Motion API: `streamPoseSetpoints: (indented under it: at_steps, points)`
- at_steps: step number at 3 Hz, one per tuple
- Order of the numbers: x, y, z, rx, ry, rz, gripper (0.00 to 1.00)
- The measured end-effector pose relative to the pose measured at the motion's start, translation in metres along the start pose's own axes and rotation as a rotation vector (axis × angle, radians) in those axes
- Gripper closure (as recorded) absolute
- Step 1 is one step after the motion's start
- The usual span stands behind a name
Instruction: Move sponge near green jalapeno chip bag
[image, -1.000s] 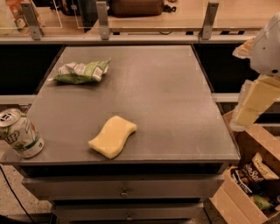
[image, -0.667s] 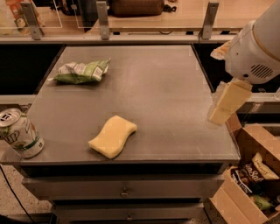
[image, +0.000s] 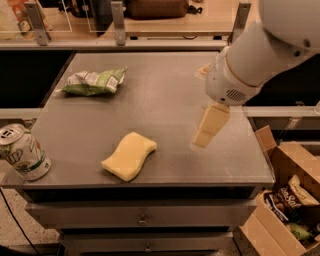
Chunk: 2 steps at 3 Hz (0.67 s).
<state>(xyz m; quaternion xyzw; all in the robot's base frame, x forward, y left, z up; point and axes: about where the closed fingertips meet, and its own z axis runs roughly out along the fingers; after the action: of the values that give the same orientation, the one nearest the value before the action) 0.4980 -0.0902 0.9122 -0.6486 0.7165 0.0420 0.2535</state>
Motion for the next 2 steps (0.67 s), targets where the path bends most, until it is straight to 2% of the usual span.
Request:
streamPoseSetpoints:
  at_steps: [1, 2]
  points:
    - [-0.023, 0.008, 0.03, -0.057, -0.071, -0.041, 0.0]
    - [-0.048, 0.024, 0.046, -0.126, -0.162, -0.092, 0.0]
